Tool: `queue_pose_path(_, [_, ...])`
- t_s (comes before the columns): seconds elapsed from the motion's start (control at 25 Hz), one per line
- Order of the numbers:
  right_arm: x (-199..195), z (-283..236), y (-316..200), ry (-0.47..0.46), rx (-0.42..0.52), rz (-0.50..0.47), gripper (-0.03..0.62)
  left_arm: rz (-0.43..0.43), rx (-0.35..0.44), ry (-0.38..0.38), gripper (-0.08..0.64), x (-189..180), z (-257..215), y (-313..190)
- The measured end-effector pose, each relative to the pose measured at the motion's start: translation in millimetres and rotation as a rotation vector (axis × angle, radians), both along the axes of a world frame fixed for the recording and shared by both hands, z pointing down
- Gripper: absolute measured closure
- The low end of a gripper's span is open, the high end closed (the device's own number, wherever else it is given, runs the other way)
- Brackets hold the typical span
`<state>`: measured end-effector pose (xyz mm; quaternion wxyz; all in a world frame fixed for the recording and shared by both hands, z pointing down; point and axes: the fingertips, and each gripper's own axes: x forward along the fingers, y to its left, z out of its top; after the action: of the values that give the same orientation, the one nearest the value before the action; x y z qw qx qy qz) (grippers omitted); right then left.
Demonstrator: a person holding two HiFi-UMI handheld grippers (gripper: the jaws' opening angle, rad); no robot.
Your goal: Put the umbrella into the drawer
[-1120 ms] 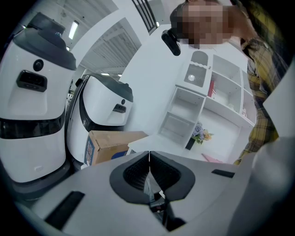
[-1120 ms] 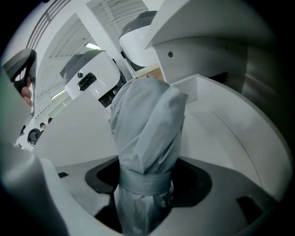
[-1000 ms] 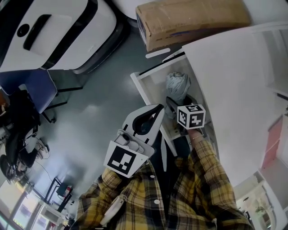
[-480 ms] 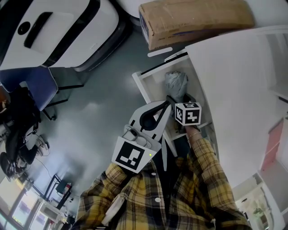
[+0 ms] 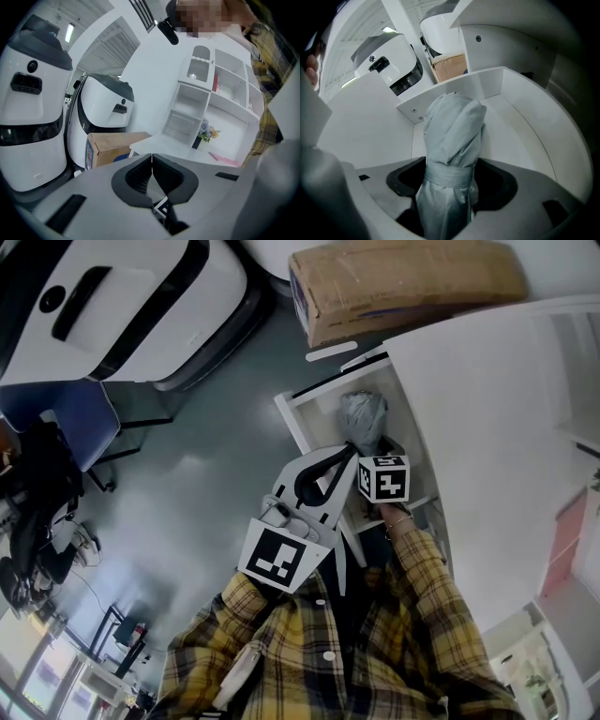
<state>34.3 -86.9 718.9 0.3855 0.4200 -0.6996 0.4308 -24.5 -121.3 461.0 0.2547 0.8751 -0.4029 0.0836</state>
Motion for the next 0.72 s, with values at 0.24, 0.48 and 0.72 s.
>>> queue_pose_path(0.24, [1,-10,2,0.012,0.016,0.014,0.276,-0.010,0.017,-0.004,0.537,2,-2,-1])
queue_pose_path(0.48, [5,-27,-5,-0.003,0.047,0.031,0.278,-0.018,0.026,0.000,0.537,5,-7,1])
queue_pose_path(0.72, [-4,-59,-11,-0.017,0.110,-0.043,0.278,-0.038,0.060,-0.010,0.537,5,-24,3])
